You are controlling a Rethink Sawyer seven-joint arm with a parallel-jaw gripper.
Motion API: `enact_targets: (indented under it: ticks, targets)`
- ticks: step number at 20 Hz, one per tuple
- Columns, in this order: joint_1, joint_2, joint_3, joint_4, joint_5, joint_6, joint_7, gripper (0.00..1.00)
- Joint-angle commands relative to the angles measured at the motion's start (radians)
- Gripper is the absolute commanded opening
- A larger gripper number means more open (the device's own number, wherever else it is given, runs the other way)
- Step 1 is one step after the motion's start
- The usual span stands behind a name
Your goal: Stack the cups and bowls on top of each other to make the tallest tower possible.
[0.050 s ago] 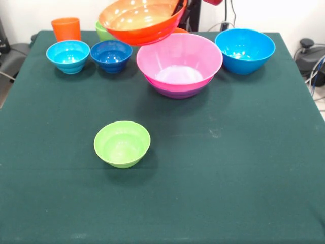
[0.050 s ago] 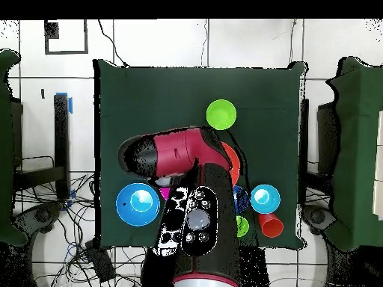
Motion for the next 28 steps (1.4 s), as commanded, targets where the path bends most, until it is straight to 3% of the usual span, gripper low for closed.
enact_targets:
  ticks: [1,11,28]
  targets:
    - [0.062,0.045,-0.002,0.011,0.033,-0.003,0.227,0.00]
    - [0.142,0.102,-0.048,0.036,0.097,-0.086,0.348,0.00]
    - [0.162,0.120,-0.068,0.032,0.146,-0.119,0.338,0.00]
